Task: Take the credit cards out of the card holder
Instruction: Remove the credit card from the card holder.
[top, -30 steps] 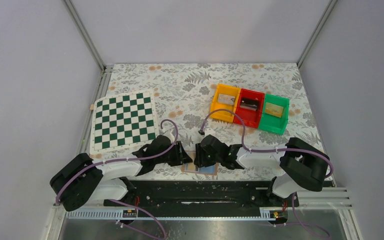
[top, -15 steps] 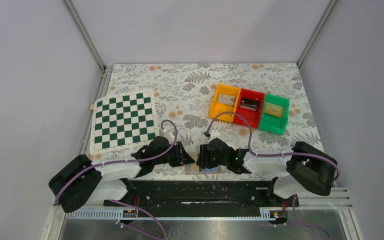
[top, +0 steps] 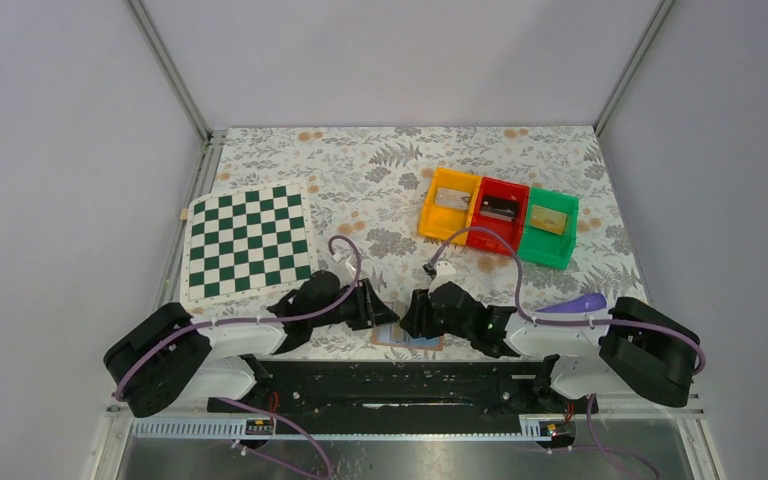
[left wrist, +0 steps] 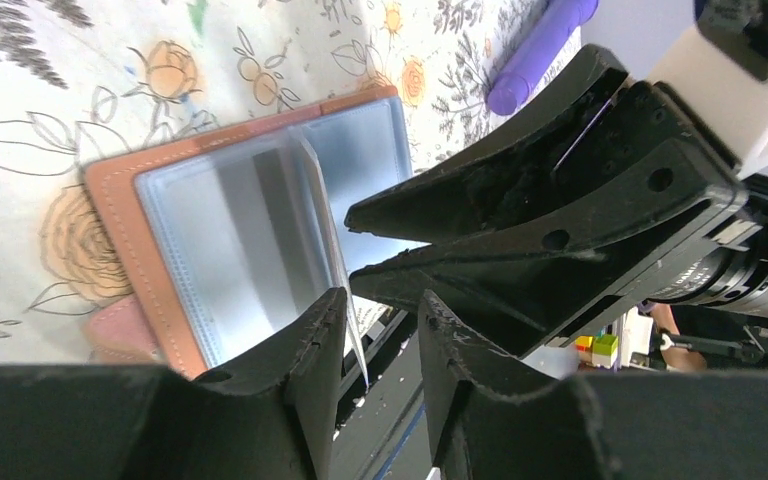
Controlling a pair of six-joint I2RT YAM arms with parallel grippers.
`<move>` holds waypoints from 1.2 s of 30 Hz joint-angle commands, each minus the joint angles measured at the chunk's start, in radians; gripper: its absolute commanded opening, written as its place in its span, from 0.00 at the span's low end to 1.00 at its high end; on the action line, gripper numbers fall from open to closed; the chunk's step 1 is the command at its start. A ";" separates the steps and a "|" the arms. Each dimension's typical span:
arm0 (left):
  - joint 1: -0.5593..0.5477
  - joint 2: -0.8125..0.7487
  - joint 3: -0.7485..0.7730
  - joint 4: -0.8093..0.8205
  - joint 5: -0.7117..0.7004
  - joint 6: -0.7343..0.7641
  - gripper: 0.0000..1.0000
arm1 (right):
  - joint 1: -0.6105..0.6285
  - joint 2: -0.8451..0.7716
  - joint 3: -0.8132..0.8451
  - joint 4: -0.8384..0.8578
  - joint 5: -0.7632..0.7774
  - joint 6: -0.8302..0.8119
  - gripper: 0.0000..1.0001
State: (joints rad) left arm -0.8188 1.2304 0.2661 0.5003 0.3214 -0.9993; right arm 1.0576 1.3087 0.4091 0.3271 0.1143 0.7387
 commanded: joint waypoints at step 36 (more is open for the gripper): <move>-0.134 0.167 0.190 -0.087 -0.170 0.003 0.34 | -0.231 -0.322 0.043 -0.480 -0.038 -0.085 0.74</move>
State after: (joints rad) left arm -0.9501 1.4364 0.4686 0.4358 0.2192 -1.0046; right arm 0.8909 0.9325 0.4129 -0.1905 0.2279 0.7269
